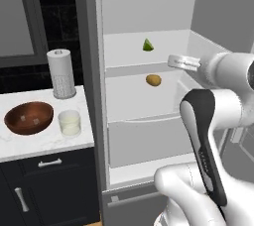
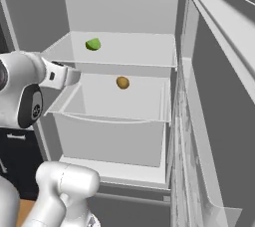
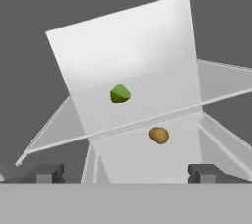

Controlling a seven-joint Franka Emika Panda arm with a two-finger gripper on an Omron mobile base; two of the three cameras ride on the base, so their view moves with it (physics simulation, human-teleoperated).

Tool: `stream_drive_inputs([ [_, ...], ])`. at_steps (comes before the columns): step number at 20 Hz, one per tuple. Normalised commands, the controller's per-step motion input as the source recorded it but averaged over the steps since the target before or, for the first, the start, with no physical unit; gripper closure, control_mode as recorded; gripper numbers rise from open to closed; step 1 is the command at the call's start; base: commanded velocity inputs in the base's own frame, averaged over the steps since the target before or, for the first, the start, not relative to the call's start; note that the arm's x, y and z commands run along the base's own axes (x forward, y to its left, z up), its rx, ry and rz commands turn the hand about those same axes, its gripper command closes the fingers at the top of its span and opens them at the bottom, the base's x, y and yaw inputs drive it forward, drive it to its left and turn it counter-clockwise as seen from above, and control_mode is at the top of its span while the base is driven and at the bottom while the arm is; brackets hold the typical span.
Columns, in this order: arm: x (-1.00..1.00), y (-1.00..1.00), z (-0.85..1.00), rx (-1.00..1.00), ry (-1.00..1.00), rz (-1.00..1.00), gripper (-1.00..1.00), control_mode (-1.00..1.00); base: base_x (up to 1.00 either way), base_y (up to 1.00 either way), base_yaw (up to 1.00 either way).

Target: Grab a lemon wedge from the fridge and one ice cube from the ice bowl, and put them in the glass of lemonade.

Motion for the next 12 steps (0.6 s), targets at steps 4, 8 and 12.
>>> stream_drive_inputs([
  [4,0.78,0.0,0.74,-0.03,0.13,0.08,-1.0,-1.0,0.0,0.0,0.0],
  [8,0.7,0.0,0.49,-0.18,0.48,0.09,-1.0,-1.0,0.0,0.0,0.0],
  [12,0.32,0.09,-0.24,-0.07,0.15,0.04,-1.0,-1.0,0.0,0.0,0.0],
])
